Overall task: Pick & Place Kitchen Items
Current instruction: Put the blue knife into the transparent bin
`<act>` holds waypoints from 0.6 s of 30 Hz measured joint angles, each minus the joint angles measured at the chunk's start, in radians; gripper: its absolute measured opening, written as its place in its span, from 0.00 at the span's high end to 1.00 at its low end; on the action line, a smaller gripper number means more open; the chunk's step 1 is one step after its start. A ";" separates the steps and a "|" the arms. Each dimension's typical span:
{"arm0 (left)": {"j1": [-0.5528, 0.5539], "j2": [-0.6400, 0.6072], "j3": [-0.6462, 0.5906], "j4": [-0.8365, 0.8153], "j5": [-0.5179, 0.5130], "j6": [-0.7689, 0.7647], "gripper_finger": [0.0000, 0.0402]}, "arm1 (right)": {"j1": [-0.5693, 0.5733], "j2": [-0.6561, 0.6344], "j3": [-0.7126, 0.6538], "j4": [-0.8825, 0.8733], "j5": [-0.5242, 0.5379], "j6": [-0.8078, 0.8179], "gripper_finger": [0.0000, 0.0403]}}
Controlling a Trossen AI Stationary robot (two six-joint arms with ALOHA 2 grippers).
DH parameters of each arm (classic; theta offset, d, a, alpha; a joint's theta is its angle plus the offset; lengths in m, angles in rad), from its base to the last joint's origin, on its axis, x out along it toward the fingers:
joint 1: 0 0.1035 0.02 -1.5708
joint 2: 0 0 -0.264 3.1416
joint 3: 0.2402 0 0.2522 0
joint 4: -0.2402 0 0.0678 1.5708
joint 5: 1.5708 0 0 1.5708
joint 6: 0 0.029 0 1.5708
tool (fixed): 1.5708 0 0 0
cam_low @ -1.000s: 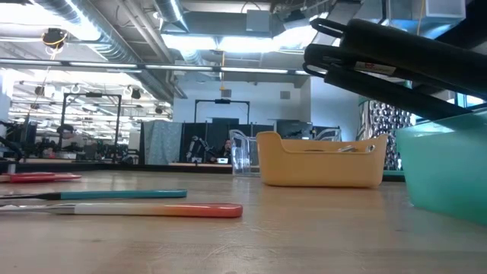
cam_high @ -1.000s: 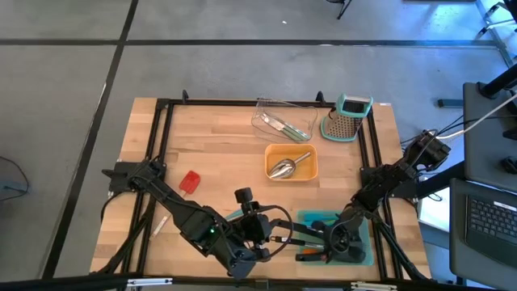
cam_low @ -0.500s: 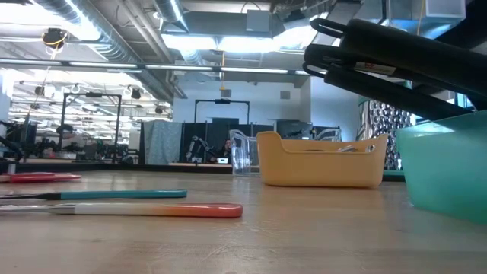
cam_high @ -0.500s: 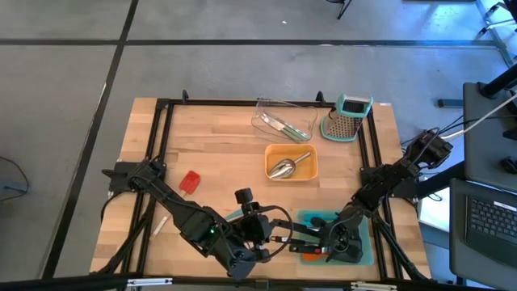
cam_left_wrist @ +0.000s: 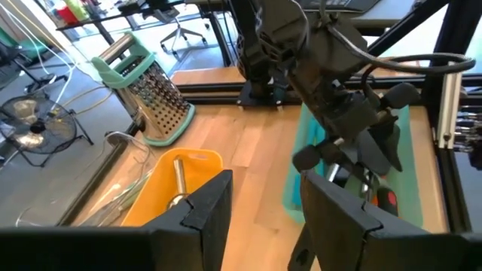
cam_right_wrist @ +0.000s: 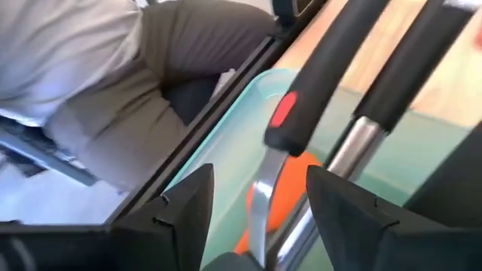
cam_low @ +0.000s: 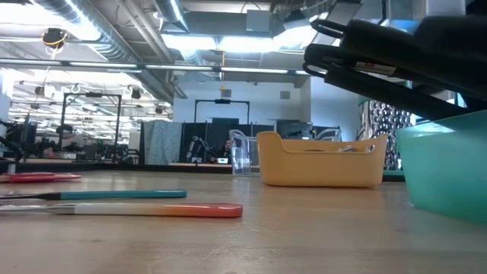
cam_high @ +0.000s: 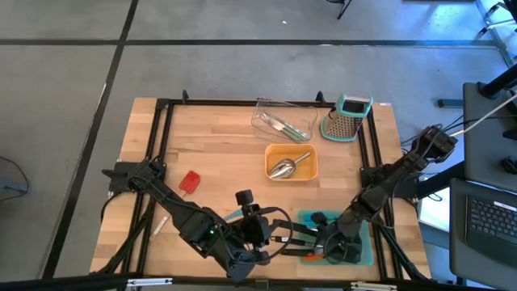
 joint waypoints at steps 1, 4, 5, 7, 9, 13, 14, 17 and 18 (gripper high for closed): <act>-0.001 0.000 0.000 0.003 0.000 0.000 0.63 | 0.003 -0.007 0.010 -0.025 0.020 -0.009 0.47; -0.006 0.000 0.000 0.013 0.000 0.001 0.63 | 0.011 -0.019 0.020 -0.068 0.060 -0.025 0.46; -0.008 0.000 0.000 0.014 0.000 0.001 0.63 | 0.013 -0.019 0.022 -0.073 0.069 -0.028 0.46; -0.010 0.000 0.000 0.014 -0.001 0.001 0.63 | 0.014 -0.019 0.023 -0.075 0.074 -0.035 0.46; -0.012 0.000 0.000 0.014 -0.003 0.001 0.63 | 0.014 -0.019 0.024 -0.075 0.075 -0.043 0.46; -0.014 0.000 0.000 0.014 -0.006 0.002 0.63 | 0.027 -0.025 0.024 -0.100 0.103 -0.046 0.46; -0.013 0.000 0.000 0.014 -0.006 0.002 0.63 | 0.033 -0.035 0.024 -0.122 0.112 -0.045 0.46; -0.012 0.000 0.000 0.014 -0.007 0.003 0.63 | 0.057 -0.069 0.043 -0.239 0.174 -0.028 0.46; -0.011 0.000 0.000 0.013 -0.008 0.003 0.63 | 0.068 -0.083 0.062 -0.310 0.207 -0.017 0.46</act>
